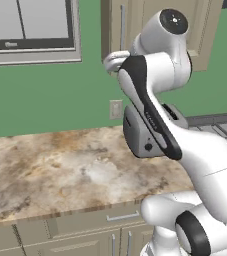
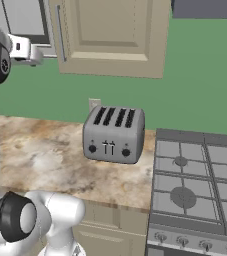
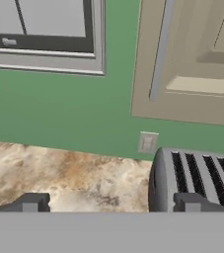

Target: Open the cabinet. Pick the spray and place it next to the sink. Then close the cabinet.

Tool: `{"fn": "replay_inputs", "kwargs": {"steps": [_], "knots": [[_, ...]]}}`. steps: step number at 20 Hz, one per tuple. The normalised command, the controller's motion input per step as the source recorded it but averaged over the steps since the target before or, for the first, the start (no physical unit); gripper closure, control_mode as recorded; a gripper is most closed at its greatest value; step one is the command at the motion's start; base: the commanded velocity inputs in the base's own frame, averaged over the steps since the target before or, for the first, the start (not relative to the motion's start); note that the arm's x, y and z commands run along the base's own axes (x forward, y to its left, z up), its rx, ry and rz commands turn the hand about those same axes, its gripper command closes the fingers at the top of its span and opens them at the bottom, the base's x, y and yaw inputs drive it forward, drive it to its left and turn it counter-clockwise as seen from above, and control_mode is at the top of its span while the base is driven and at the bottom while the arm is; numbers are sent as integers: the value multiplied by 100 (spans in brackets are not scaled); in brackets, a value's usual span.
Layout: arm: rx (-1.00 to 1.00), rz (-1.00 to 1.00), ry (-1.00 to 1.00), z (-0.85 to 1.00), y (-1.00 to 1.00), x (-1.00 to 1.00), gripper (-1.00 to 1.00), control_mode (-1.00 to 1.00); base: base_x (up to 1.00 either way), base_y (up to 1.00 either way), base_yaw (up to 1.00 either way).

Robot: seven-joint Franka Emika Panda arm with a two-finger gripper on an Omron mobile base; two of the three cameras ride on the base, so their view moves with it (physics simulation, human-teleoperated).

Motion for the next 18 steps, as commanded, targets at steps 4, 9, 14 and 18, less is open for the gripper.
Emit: {"fn": "replay_inputs", "kwargs": {"steps": [4,9,14,18], "knots": [[0,0,0,12,-10,6,-100,-100,0,0,0],[0,0,-5,0,-8,13,-100,-100,0,0,0],[0,-1,-5,0,-15,22,-100,-100,0,0,0],[1,-1,-6,0,-31,18,-100,-100,0,0,0]]}}
